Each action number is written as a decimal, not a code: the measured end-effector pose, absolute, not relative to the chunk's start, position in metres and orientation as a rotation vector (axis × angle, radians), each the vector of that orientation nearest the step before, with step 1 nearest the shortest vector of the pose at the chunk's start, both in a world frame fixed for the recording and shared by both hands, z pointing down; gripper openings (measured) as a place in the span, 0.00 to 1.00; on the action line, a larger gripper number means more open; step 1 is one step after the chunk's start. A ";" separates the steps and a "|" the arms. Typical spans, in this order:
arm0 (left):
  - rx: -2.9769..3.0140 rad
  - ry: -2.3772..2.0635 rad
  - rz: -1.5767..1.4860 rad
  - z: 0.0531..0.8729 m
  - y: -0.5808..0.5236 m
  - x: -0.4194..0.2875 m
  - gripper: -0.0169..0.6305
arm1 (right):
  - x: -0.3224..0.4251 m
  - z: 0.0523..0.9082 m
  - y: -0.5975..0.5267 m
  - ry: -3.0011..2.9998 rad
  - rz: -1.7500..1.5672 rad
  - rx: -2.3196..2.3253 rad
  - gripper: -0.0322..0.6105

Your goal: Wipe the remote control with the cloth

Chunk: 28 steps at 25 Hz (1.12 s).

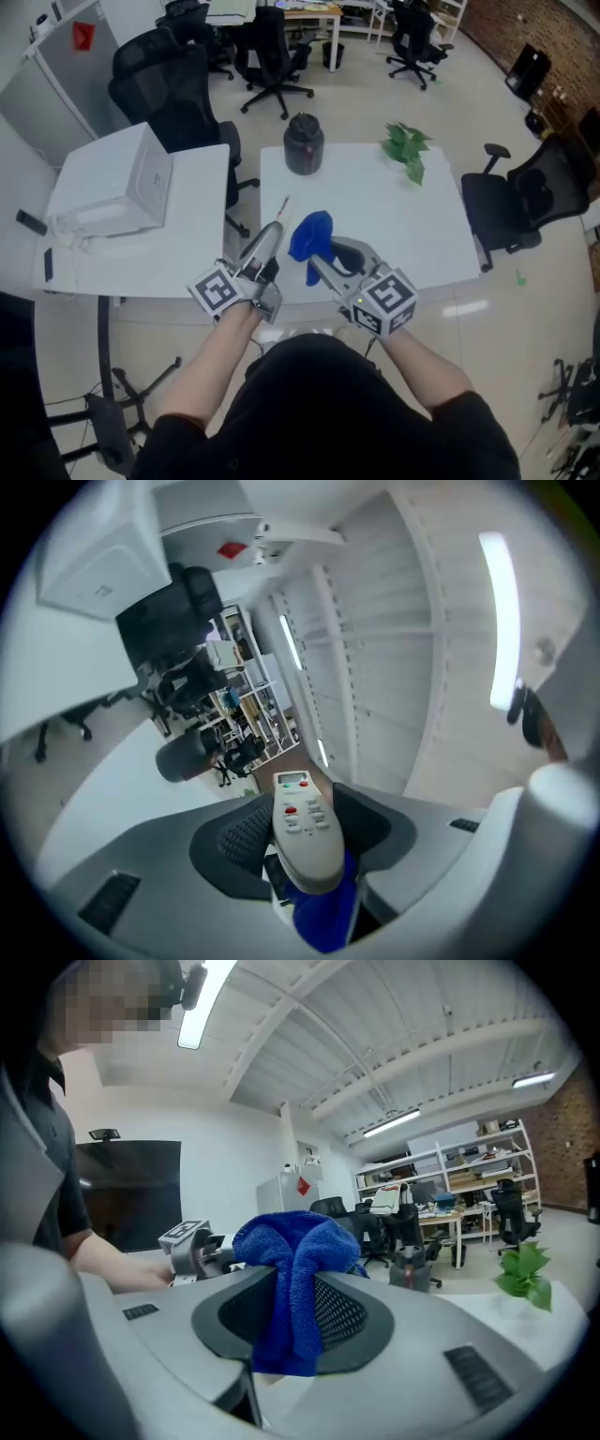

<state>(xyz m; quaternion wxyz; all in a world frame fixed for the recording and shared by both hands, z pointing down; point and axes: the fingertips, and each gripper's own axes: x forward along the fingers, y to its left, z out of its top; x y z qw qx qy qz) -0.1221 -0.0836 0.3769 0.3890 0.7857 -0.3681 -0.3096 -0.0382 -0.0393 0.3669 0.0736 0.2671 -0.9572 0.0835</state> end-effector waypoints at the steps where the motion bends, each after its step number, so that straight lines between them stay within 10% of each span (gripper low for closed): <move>1: 1.939 -0.876 -0.865 0.373 -0.085 -0.122 0.35 | -0.045 0.371 -0.034 -2.869 0.260 0.776 0.24; 28: 1.886 -0.599 -1.017 0.349 -0.075 -0.110 0.34 | -0.057 0.358 -0.022 -2.928 0.189 0.632 0.24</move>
